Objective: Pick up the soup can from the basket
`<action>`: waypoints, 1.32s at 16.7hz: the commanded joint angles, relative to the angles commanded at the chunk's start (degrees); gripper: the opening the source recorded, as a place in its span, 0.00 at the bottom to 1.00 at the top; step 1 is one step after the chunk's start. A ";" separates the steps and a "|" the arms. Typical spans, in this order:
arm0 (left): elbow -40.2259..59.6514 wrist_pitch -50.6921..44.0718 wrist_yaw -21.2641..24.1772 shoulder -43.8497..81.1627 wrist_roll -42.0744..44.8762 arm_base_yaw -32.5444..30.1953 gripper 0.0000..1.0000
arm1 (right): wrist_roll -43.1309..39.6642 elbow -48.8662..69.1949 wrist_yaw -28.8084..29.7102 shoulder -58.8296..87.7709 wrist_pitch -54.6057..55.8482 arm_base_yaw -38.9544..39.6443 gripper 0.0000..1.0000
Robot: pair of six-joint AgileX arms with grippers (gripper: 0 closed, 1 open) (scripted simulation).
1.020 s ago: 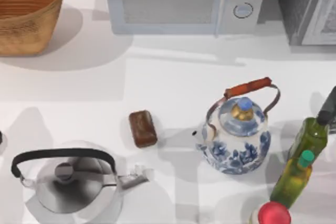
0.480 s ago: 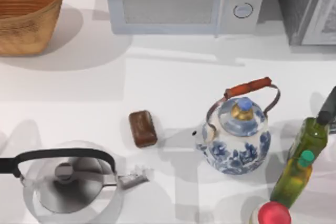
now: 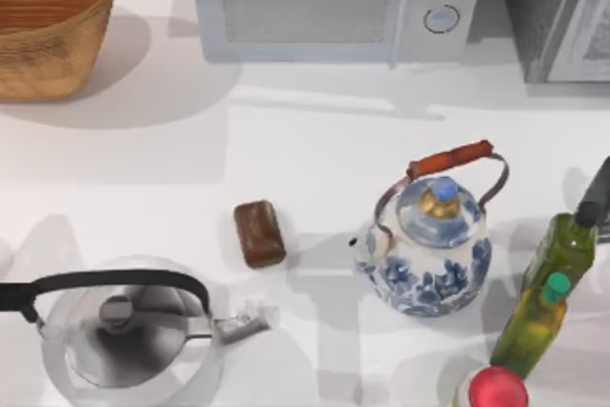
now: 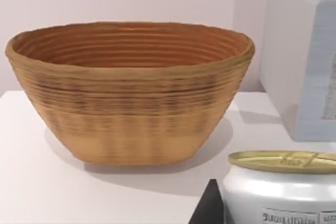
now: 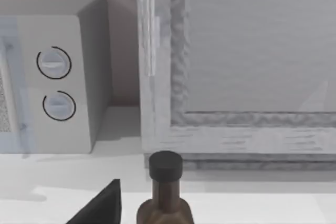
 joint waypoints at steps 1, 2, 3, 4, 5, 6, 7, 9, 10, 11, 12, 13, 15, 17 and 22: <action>1.02 0.78 1.01 2.13 -0.12 0.02 0.00 | 0.00 0.00 0.00 0.00 0.00 0.00 1.00; 2.31 1.87 2.29 4.57 -0.19 -0.03 0.00 | 0.00 0.00 0.00 0.00 0.00 0.00 1.00; 3.85 3.26 3.79 7.32 -0.20 -0.16 0.00 | 0.00 0.00 0.00 0.00 0.00 0.00 1.00; 5.54 4.85 5.44 10.29 -0.18 -0.34 0.00 | 0.00 0.00 0.00 0.00 0.00 0.00 1.00; 7.39 6.65 7.26 13.48 -0.11 -0.57 0.00 | 0.00 0.00 0.00 0.00 0.00 0.00 1.00; 9.42 8.70 9.28 17.01 -0.01 -0.86 0.00 | 0.00 0.00 0.00 0.00 0.00 0.00 1.00; 11.54 10.87 11.41 20.73 0.10 -1.18 0.00 | 0.00 0.00 0.00 0.00 0.00 0.00 1.00; 16.04 15.62 16.06 28.85 0.37 -1.92 0.00 | 0.00 0.00 0.00 0.00 0.00 0.00 1.00; 18.37 18.14 18.55 33.24 0.51 -2.33 0.00 | 0.00 0.00 0.00 0.00 0.00 0.00 1.00; 20.74 20.72 21.12 37.78 0.65 -2.75 0.00 | 0.00 0.00 0.00 0.00 0.00 0.00 1.00; 23.14 23.37 23.79 42.55 0.79 -3.22 0.00 | 0.00 0.00 0.00 0.00 0.00 0.00 1.00; 25.56 26.05 26.51 47.46 0.93 -3.70 0.00 | 0.00 0.00 0.00 0.00 0.00 0.00 1.00; 30.42 31.48 32.07 57.60 1.19 -4.71 0.00 | 0.00 0.00 0.00 0.00 0.00 0.00 1.00; 35.26 36.97 37.76 68.04 1.45 -5.80 0.00 | 0.00 0.00 0.00 0.00 0.00 0.00 1.00; 46.76 50.38 51.71 94.08 2.04 -8.75 0.00 | 0.00 0.00 0.00 0.00 0.00 0.00 1.00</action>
